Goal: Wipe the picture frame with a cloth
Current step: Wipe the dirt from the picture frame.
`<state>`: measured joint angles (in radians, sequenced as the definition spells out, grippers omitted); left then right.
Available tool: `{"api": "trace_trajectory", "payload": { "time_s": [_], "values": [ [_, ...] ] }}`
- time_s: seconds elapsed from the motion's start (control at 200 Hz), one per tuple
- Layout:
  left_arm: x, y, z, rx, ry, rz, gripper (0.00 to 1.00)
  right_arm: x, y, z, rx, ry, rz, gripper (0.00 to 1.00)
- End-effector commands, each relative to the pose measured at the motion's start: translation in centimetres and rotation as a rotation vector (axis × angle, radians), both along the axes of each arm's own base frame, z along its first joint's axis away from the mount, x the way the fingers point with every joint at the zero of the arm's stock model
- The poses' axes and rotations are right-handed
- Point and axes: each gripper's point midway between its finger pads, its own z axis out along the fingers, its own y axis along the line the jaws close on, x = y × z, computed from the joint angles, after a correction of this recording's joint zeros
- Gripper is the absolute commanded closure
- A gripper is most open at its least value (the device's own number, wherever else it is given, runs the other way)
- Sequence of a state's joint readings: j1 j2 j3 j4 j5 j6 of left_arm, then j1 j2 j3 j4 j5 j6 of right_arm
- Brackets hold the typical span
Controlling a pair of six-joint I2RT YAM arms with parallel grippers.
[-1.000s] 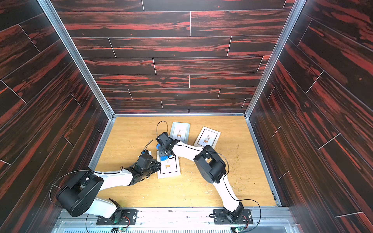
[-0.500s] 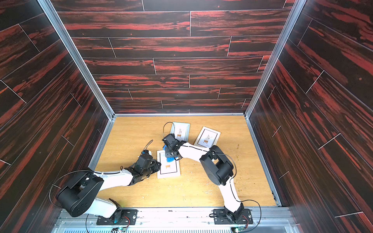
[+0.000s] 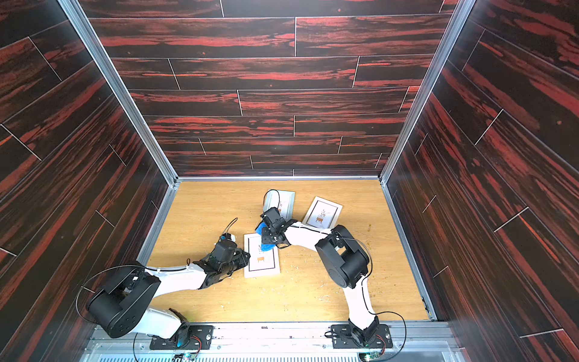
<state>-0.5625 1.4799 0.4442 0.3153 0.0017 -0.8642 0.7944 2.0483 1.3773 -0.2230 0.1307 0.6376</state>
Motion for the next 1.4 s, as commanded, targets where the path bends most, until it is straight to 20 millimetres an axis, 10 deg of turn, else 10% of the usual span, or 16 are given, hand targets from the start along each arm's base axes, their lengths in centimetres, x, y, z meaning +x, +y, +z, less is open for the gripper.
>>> {"api": "trace_trajectory", "payload": {
  "time_s": [0.0,0.15,0.426,0.706,0.992,1.263,1.398],
  "values": [
    [-5.8,3.2,-5.7,0.153,0.259,-0.02,0.72,-2.0,3.4,-1.8,-0.012,0.038,0.066,1.0],
    [-5.9,3.3,-5.6,0.152,0.252,-0.017,0.72,-2.1,5.4,-2.0,-0.04,0.037,0.08,1.0],
    [-5.8,3.3,-5.3,0.147,0.239,-0.018,0.71,0.0,-2.4,-1.5,-0.096,0.01,-0.057,1.0],
    [-5.9,3.1,-5.2,0.133,0.236,-0.028,0.71,-2.5,4.0,-1.4,-0.021,0.038,0.063,1.0],
    [-5.9,3.1,-5.0,0.133,0.225,-0.034,0.71,-0.4,-3.2,-1.5,-0.103,0.014,-0.057,1.0],
    [-5.9,3.1,-4.9,0.138,0.225,-0.038,0.71,-3.9,4.2,-1.7,-0.026,0.048,0.085,1.0],
    [-5.9,3.2,-4.7,0.136,0.216,-0.033,0.7,-2.6,2.4,-1.8,-0.074,0.032,0.046,1.0]
  ]
}}
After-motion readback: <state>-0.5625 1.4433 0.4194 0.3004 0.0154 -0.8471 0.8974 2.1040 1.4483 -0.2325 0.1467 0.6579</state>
